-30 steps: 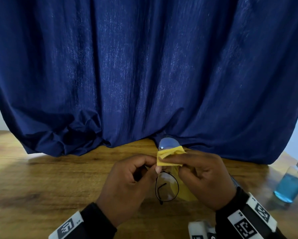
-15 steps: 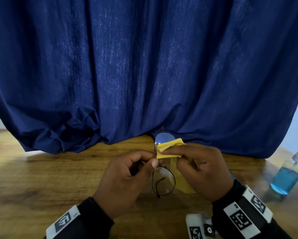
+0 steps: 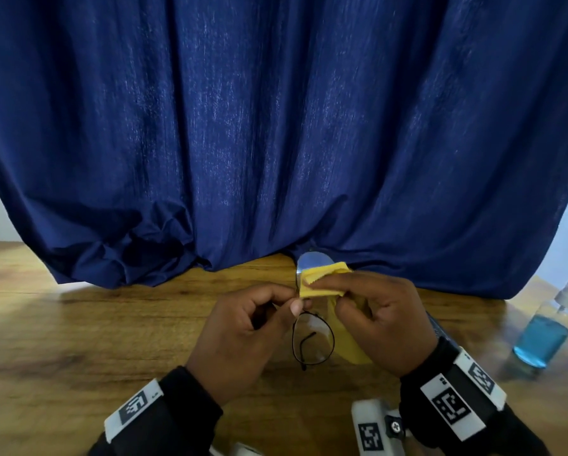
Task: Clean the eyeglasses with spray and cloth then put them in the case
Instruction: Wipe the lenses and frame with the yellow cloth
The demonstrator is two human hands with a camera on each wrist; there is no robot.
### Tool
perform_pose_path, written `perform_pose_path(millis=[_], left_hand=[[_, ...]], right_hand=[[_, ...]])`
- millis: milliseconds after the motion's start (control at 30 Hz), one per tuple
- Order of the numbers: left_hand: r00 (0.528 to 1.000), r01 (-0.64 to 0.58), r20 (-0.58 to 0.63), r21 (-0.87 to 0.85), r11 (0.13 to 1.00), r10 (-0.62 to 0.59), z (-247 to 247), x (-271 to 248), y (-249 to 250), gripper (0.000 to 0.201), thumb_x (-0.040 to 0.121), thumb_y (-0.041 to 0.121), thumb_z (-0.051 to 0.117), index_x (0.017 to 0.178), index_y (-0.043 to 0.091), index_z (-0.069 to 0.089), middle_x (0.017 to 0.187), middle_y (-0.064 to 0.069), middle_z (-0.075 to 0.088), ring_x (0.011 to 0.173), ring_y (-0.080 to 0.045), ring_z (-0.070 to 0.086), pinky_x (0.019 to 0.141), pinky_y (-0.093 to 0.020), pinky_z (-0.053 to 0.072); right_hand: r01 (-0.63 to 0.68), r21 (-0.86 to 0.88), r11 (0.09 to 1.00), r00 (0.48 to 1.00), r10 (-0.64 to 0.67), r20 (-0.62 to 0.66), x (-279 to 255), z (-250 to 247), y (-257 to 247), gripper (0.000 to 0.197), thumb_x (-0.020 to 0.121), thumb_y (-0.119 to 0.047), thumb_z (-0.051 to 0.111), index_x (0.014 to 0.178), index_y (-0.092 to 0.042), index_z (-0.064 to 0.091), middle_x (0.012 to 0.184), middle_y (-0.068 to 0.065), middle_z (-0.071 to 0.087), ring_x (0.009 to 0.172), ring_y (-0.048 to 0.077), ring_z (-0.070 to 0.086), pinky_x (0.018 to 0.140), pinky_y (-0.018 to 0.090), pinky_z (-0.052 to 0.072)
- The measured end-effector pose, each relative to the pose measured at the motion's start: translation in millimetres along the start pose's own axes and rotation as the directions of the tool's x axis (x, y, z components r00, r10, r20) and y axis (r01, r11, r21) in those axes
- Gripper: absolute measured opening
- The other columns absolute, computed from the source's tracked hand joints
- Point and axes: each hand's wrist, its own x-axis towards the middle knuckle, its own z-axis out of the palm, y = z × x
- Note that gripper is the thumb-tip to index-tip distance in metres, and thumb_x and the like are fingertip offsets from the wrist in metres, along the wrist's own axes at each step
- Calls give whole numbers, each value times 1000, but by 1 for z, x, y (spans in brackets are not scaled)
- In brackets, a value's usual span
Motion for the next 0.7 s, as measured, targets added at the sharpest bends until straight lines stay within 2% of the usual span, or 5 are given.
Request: perform_pose_path(millis=[100, 233, 433, 567, 700], left_hand=[[1000, -12, -1, -5, 1000, 12, 1, 0, 0, 16, 89, 35, 64, 94, 28, 78, 86, 10, 80, 72, -36, 67, 62, -46, 55], [1000, -26, 5, 7, 1000, 26, 0, 0, 0, 17, 88, 33, 65, 94, 26, 78, 81, 17, 77, 61, -9, 62, 56, -16, 48], [1000, -21, 13, 4, 1000, 20, 1, -1, 2, 16, 89, 37, 65, 94, 31, 79, 77, 2, 77, 64, -30, 63, 53, -39, 48], [1000, -17, 20, -19, 1000, 17, 1, 0, 2, 13, 91, 24, 67, 93, 23, 80, 74, 19, 75, 57, -2, 59, 53, -14, 43], [1000, -3, 8, -14, 1000, 3, 0, 0, 3, 13, 89, 31, 66, 89, 30, 79, 68, 10, 72, 52, -9, 53, 48, -22, 39]], right_hand=[[-21, -54, 998, 999, 23, 26, -1, -1, 1, 51, 83, -5, 59, 127, -30, 66, 50, -20, 38, 44, -1, 40, 50, 4, 31], [1, -5, 1000, 997, -1, 72, -1, 1, -2, 47, 85, -14, 56, 126, -36, 64, 62, -16, 61, 50, 0, 49, 52, 6, 37], [10, 5, 1000, 1000, -10, 1, -1, 0, 2, 42, 81, -13, 54, 113, -29, 75, 61, -27, 54, 48, -2, 45, 53, 4, 33], [-19, -1, 1000, 999, 19, 45, -3, 2, 5, 52, 85, -16, 55, 133, -35, 62, 52, -8, 45, 46, 2, 38, 49, 9, 33], [12, 39, 999, 996, -15, 88, -1, 3, 2, 42, 83, -15, 57, 116, -37, 72, 67, -15, 64, 55, 5, 55, 52, 16, 44]])
